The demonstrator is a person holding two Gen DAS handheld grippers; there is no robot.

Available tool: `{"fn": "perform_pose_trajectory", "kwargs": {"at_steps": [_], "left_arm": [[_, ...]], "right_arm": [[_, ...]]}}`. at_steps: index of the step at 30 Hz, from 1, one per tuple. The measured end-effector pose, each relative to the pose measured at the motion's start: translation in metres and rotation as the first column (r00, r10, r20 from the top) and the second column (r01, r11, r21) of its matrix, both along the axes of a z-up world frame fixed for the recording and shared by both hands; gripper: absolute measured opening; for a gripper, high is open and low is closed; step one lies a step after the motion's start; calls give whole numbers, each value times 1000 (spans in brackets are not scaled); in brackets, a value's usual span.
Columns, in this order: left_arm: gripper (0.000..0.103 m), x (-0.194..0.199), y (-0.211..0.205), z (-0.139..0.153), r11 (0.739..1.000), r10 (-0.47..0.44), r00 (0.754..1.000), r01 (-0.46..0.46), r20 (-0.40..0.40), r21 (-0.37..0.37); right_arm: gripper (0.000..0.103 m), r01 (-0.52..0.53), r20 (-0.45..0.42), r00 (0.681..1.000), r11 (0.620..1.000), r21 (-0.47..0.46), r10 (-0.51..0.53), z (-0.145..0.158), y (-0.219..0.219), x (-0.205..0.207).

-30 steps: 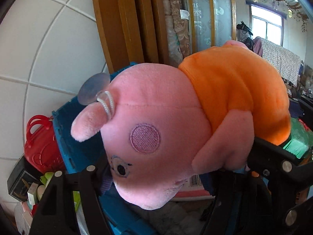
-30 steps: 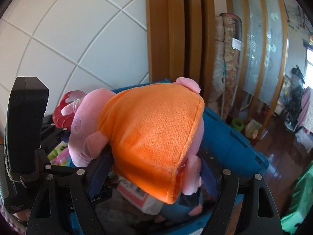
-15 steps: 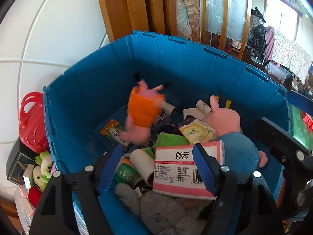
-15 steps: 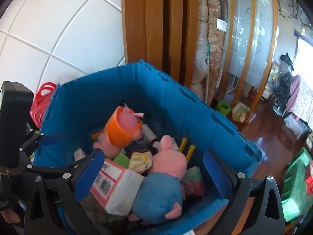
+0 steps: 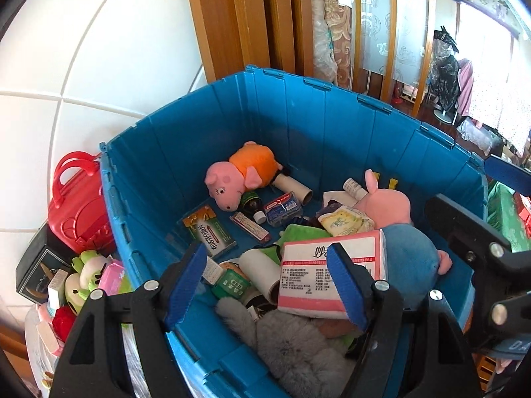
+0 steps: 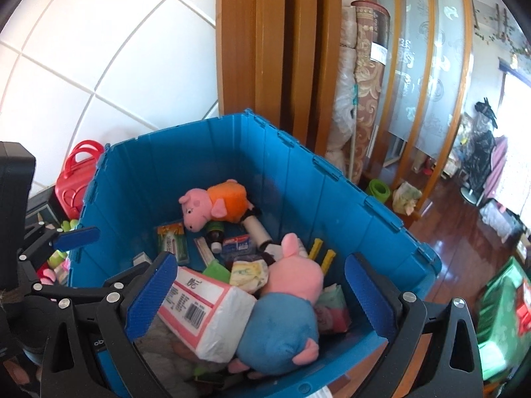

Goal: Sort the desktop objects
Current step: 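Return both tools from the bin to the bed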

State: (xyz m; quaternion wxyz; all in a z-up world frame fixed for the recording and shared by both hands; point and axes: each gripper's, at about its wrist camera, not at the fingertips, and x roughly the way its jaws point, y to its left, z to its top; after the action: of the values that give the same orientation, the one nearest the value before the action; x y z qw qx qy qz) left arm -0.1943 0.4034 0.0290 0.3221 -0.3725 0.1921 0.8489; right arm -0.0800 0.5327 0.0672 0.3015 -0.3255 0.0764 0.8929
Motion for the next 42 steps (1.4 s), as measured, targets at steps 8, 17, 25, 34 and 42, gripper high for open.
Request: {"fn": "perform_pose_trajectory", "kwargs": {"at_steps": [8,17,25,34,42], "left_arm": [[74,10,-63,12,996,72,996,-70,-51,49],[74,11,-179,0,956,278,959,-271,-60,109],[74,0,-295,-41,873,481,877,-480,4,93],[74,3,-431,-114,748,662,746,-664,76,2],[74,16,-532,-182,646,762,632,-759,140,-86]], "right_arm": [[103,-59,-33,998,998,31,60,7,-46,-8],[103,-222,-19,974,971,89,225,-4,-144,-46],[103,-400,-6,916,913,79,401,-26,-234,-91],[103,-587,52,804,805,-81,592,-93,-324,-142],[103,-657,170,707,726,-201,687,-173,-407,-174]]}}
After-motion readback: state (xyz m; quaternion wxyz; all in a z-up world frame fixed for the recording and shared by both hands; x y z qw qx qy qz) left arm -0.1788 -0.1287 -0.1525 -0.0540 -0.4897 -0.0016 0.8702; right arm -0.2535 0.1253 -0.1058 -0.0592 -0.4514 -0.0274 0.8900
